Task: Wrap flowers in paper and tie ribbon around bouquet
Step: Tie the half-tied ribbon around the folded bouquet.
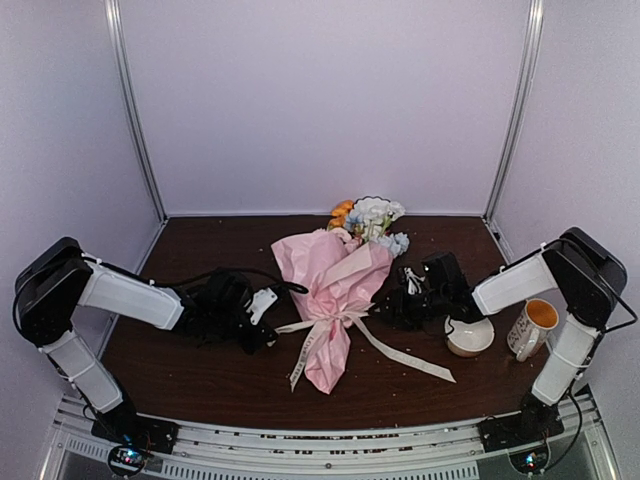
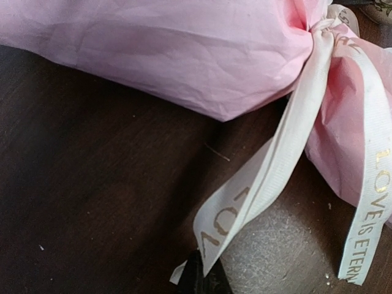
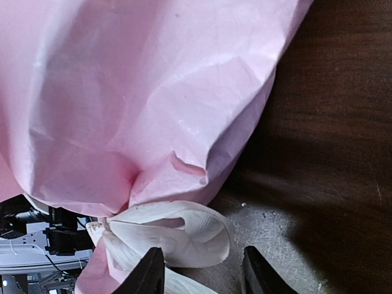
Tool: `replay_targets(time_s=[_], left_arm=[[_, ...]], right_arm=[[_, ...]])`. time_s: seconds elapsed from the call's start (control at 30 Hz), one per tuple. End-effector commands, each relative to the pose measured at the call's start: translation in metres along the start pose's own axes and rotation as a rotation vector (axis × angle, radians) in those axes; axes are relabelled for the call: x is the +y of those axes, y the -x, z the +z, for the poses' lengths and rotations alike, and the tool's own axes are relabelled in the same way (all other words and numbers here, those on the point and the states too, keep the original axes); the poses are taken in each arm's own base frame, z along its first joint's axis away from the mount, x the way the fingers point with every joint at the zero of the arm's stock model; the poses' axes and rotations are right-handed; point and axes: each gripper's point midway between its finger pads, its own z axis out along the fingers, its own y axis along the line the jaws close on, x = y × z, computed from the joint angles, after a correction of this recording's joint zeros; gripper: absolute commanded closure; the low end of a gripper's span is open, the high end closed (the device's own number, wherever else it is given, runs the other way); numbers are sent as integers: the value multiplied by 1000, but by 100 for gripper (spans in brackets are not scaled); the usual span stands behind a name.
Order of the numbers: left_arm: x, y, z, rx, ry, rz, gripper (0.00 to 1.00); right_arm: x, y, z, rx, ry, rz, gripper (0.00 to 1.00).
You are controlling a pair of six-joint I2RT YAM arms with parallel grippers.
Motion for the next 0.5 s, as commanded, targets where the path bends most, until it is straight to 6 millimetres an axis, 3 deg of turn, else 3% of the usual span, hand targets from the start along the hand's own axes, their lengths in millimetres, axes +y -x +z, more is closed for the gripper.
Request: replay_targets(time_s=[0.0, 0.37, 0.47], left_arm=[[-1, 12, 0, -32, -5, 4, 100], [-1, 11, 3, -22, -7, 7, 100], [-1, 9, 4, -17, -4, 6, 100]], right_arm=[[0, -5, 9, 22, -28, 40, 58], [15, 2, 20, 23, 51, 105, 58], [12, 2, 23, 25, 35, 119, 63]])
